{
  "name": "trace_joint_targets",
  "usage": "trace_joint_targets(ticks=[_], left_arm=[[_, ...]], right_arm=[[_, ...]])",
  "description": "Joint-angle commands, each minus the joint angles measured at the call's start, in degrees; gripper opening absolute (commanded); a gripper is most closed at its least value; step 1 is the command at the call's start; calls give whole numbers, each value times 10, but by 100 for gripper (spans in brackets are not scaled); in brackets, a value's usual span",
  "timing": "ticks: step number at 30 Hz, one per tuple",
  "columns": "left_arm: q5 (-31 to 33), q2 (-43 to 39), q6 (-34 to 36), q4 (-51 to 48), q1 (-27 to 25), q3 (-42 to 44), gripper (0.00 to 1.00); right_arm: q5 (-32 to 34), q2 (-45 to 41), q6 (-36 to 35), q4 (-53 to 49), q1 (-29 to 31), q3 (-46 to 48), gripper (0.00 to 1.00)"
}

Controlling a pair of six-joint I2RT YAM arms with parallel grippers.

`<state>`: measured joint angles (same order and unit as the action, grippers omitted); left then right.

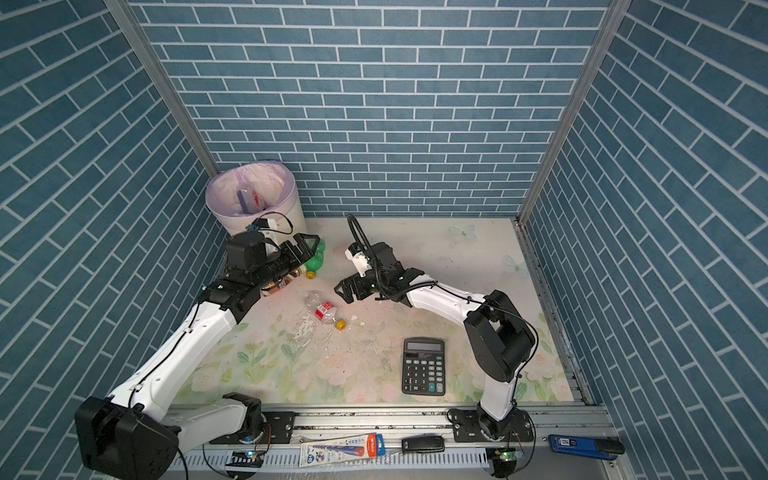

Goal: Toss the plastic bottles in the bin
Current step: 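Bring both grippers back from the bin toward the red-label clear bottle, then lower the right gripper onto the red-label clear bottle and close it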

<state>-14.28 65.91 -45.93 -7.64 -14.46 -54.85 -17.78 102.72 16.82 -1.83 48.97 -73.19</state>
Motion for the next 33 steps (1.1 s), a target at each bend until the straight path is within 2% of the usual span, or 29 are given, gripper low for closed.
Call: trace_joint_targets(ticks=[1, 6, 15, 25, 27, 33], left_arm=[[-37, -18, -33, 32, 16, 44, 99], [-73, -50, -69, 57, 61, 116, 99], [-136, -63, -123, 108, 129, 217, 99], [-147, -74, -104, 84, 145, 235, 99], [-136, -78, -96, 73, 146, 237, 99], [-132, -73, -96, 76, 146, 239, 99]], right_arm=[[20, 6, 19, 32, 25, 13, 99], [20, 34, 20, 38, 52, 9, 99], [43, 96, 17, 23, 65, -18, 86], [46, 169, 10, -9, 76, -73, 78], [53, 180, 4, -26, 79, -86, 74], [75, 196, 5, -46, 80, -96, 52]])
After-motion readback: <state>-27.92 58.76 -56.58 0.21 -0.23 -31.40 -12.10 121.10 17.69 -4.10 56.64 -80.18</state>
